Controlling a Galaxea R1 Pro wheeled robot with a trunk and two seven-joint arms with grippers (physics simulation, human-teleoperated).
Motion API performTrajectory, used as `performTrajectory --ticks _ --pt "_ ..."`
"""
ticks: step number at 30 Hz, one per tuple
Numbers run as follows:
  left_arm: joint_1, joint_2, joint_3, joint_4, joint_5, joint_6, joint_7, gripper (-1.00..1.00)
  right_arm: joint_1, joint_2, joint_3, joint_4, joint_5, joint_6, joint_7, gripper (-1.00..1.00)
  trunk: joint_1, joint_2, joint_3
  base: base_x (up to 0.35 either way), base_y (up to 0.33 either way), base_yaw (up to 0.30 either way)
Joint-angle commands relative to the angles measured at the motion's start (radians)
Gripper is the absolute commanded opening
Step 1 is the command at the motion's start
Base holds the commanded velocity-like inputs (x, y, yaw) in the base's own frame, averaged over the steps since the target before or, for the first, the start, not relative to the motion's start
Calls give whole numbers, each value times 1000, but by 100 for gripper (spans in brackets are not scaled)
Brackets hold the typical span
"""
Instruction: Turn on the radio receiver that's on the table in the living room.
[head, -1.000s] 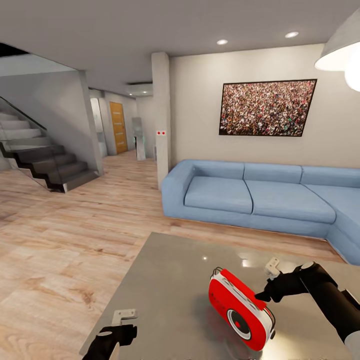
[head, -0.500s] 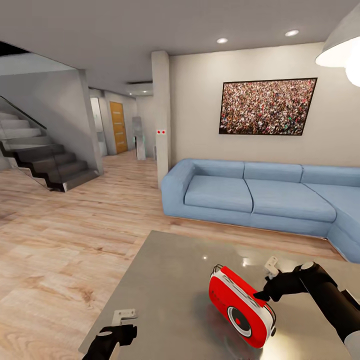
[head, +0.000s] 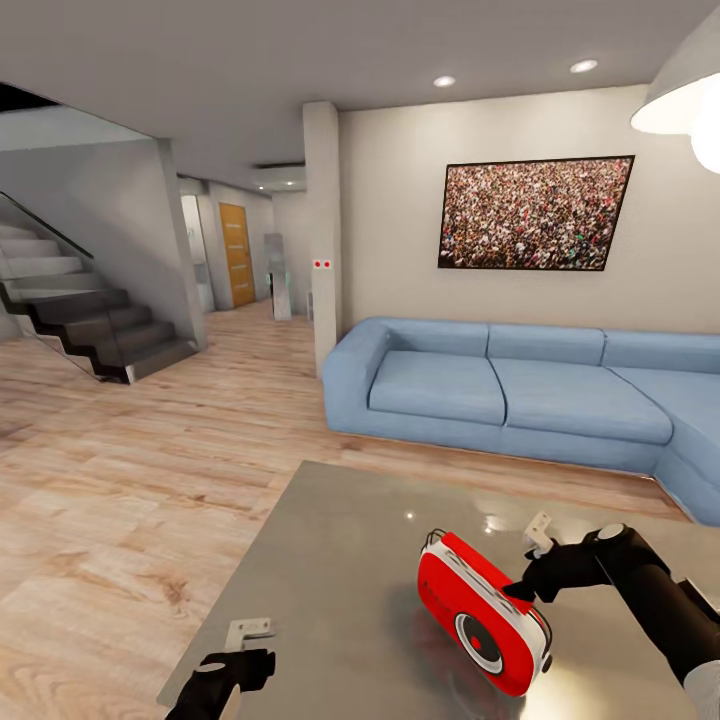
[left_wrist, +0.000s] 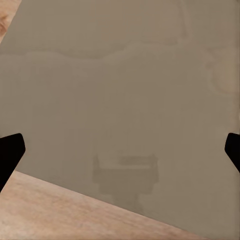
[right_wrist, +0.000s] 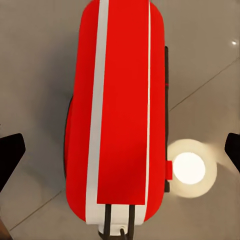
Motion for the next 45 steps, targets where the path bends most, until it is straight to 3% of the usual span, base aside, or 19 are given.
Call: performTrajectory --ticks 1,7,17,30,35,45 --pt "0 0 0 0 0 0 0 100 0 2 0 0 0 0 0 100 0 0 0 0 0 0" --pt "0 0 0 0 0 0 0 100 0 5 0 0 1 -1 -1 100 0 0 0 0 0 0" --pt "0 0 0 0 0 -2 0 100 0 6 -1 0 2 -1 -1 100 38 -70 -31 0 0 0" --pt "0 -1 -1 0 0 -2 0 100 0 6 -1 0 2 -2 -26 100 38 -70 -31 0 0 0" --pt "0 -2 -1 0 0 -2 0 100 0 6 -1 0 2 -2 -28 100 57 -105 -47 0 0 0" --pt "0 -2 -1 0 0 -2 0 100 0 6 2 1 2 -2 -28 100 57 -105 -47 0 0 0"
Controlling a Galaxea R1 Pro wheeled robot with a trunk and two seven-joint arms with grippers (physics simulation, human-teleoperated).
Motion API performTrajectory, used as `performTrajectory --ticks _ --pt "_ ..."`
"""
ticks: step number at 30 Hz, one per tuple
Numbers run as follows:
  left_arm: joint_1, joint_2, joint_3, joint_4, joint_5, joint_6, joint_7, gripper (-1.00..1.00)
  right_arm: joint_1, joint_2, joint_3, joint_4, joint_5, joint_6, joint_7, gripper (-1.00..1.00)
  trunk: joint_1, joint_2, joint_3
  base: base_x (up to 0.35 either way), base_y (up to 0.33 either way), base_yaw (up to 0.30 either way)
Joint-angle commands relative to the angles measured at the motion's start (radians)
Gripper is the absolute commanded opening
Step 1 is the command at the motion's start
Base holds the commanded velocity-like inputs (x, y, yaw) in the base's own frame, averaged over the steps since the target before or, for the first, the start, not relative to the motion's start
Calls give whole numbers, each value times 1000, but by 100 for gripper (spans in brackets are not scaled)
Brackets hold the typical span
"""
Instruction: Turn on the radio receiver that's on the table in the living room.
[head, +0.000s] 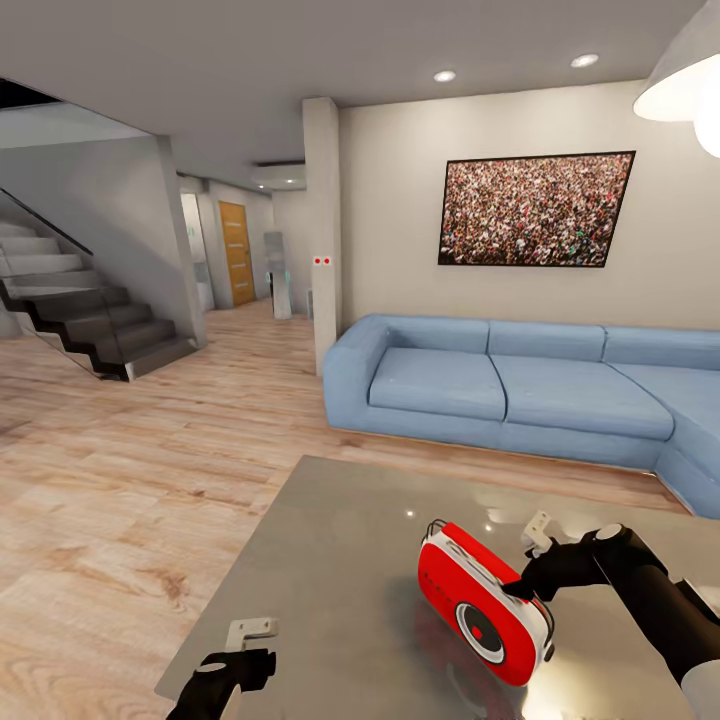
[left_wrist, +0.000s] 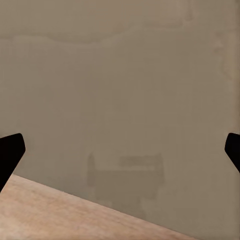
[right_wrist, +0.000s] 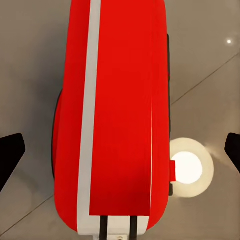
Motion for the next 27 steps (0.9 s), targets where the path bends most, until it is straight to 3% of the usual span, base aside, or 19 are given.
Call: performTrajectory --ticks 1,10,20,27 --pt "0 0 0 0 0 0 0 100 0 0 0 0 0 0 0 100 0 0 0 0 0 0" --pt "0 -1 -12 0 0 0 0 100 0 0 1 0 0 0 0 100 0 0 0 0 0 0" --pt "0 2 -33 1 0 0 0 100 0 0 1 0 0 0 0 100 38 -70 -31 0 0 0" --pt "0 2 -34 1 0 1 0 100 0 0 1 0 0 0 0 100 38 -70 -31 0 0 0"
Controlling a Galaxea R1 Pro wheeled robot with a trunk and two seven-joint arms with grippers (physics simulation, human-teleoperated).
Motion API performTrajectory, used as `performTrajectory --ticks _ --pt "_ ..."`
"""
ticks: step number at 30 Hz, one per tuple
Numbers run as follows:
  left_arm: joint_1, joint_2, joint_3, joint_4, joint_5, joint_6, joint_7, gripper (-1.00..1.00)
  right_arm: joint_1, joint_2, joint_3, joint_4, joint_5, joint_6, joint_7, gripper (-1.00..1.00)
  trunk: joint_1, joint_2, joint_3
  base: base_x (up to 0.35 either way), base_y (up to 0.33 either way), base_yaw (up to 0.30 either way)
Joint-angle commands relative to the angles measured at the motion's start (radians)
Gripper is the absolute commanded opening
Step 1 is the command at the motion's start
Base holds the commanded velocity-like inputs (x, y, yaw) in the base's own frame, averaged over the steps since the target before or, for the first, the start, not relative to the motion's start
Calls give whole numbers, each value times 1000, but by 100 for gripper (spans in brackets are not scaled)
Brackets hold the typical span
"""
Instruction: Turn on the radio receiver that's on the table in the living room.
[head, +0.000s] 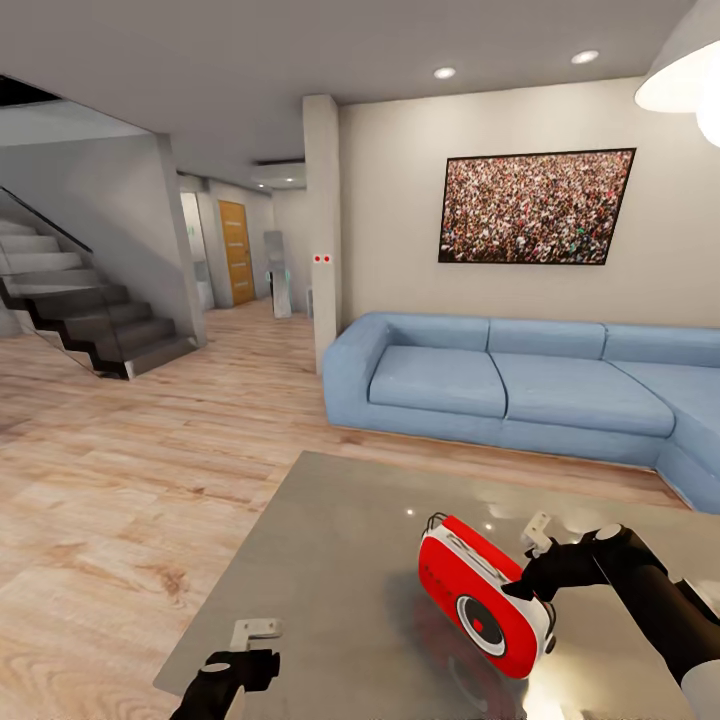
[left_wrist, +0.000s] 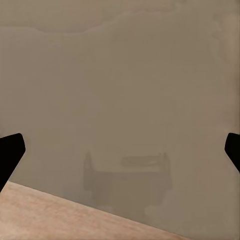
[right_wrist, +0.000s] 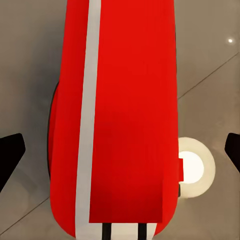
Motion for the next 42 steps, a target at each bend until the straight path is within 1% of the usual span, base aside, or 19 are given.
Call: performTrajectory --ticks 1,9,15,42 --pt "0 0 0 0 0 0 0 100 0 0 0 0 0 0 0 100 0 0 0 0 0 0" --pt "0 1 0 0 0 0 0 100 0 0 0 0 0 0 0 100 0 0 0 0 0 0" --pt "0 1 0 0 -1 -1 0 100 0 0 0 0 0 0 -1 100 23 -42 -19 0 0 0" --pt "0 0 0 0 -1 -1 0 100 0 0 0 0 2 0 0 100 23 -42 -19 0 0 0"
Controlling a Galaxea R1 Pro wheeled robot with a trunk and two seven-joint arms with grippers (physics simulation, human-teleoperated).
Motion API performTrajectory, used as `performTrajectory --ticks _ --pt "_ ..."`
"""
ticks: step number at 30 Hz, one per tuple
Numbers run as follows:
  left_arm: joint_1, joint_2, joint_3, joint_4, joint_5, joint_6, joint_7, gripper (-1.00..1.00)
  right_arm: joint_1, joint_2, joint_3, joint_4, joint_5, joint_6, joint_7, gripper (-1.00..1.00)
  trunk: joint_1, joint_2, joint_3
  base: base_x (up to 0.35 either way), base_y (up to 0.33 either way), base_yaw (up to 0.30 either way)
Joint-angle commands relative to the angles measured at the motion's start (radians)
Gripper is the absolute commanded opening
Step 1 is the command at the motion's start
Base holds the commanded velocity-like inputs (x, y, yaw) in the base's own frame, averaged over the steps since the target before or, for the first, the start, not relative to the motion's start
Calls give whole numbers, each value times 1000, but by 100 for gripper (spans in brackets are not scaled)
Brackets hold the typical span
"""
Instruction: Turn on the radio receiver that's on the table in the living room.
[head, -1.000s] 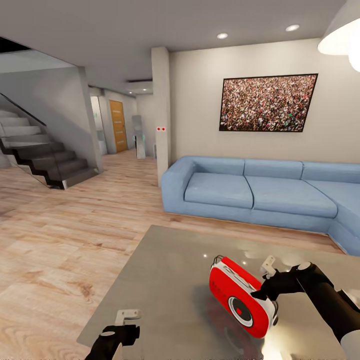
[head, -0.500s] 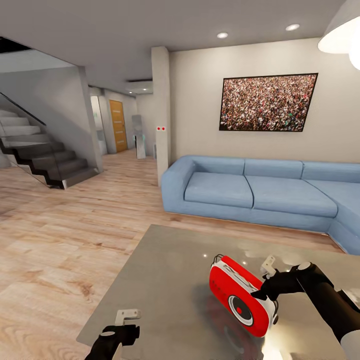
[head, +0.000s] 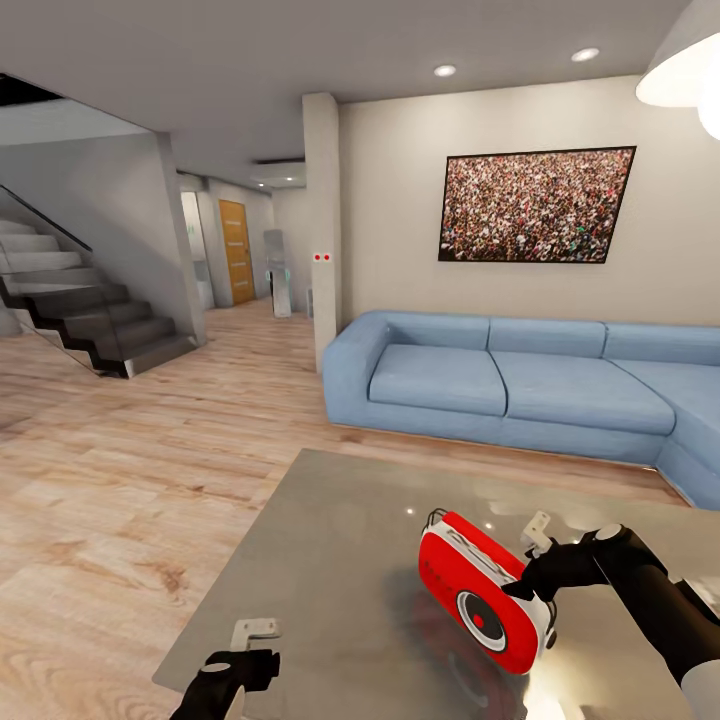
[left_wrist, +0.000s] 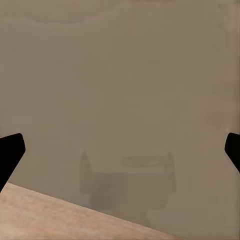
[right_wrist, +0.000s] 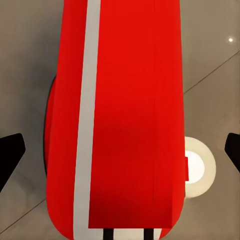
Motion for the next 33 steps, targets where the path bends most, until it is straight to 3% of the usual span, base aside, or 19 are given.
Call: performTrajectory --ticks 1,21,22,33 --pt "0 0 0 0 0 0 0 100 0 0 0 0 0 0 0 100 0 0 0 0 0 0" --pt "0 0 0 0 0 0 1 100 0 0 5 6 0 0 -1 100 11 -21 -9 0 0 0" --pt "0 0 0 1 0 0 0 100 0 0 5 11 0 0 -1 -100 11 -21 -9 0 0 0" --pt "0 0 0 1 1 0 0 100 0 0 3 28 2 0 -1 -100 11 -21 -9 0 0 0"
